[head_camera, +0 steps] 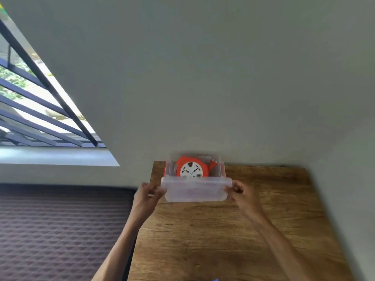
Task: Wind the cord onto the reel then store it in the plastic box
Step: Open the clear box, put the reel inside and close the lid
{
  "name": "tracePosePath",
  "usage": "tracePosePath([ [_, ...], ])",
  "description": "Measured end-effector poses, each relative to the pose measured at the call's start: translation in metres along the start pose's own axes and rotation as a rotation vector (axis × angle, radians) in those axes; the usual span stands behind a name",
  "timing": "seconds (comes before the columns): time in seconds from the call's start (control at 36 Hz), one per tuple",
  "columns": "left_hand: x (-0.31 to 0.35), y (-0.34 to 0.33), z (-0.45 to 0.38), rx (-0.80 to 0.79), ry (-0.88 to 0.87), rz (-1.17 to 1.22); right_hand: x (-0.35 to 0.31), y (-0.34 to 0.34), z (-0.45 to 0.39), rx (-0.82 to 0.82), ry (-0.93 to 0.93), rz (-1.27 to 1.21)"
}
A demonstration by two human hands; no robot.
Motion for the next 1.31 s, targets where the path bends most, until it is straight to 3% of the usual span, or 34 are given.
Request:
tracePosePath([
  [0.08, 0.015, -0.007, -0.02, 0.006, -0.004, 0.062, -0.023, -0.004, -0.012, 0.116, 0.179, 0.099],
  [0.17, 0.026, -0.015, -0.041, 0.044, 0.005, 0.082, -0.034, -0.007, -0.032, 0.19, 0.228, 0.2],
  [0.5, 0.015, -0.055, -0.121, 0.198, 0.209, -0.023, -0.01, -0.022, -0.115, 0.209, -0.031, 0.377],
  [0.61, 0.01, -0.059, -0.133, 0.267, 0.219, -0.032, 0.004, -0.022, -0.13, 0.248, -0.086, 0.302],
  [0.81, 0.008, -0.056, -0.134, 0.32, 0.241, -0.043, 0.022, -0.017, -0.153, 0.034, -0.416, -0.065],
  [0.94, 0.016, -0.049, -0.129, 0.301, 0.205, -0.071, 0.022, -0.015, -0.155, -0.157, -0.584, -0.123],
  [1.14, 0.018, -0.05, -0.124, 0.305, 0.225, -0.082, 0.025, -0.012, -0.151, -0.145, -0.542, -0.25],
  [1.31, 0.001, -0.044, -0.128, 0.221, 0.332, 0.057, 0.021, -0.003, -0.155, -0.176, -0.508, -0.245],
])
Point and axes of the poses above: each hand's wrist, its own z-axis away from the middle knuckle, its own y-axis out of the back of the hand, x = y × z, the point moved 2 cm from there along -z, towards the middle knuckle, and after that the axes turned 6 degrees about -z, right-handed, at the moved point
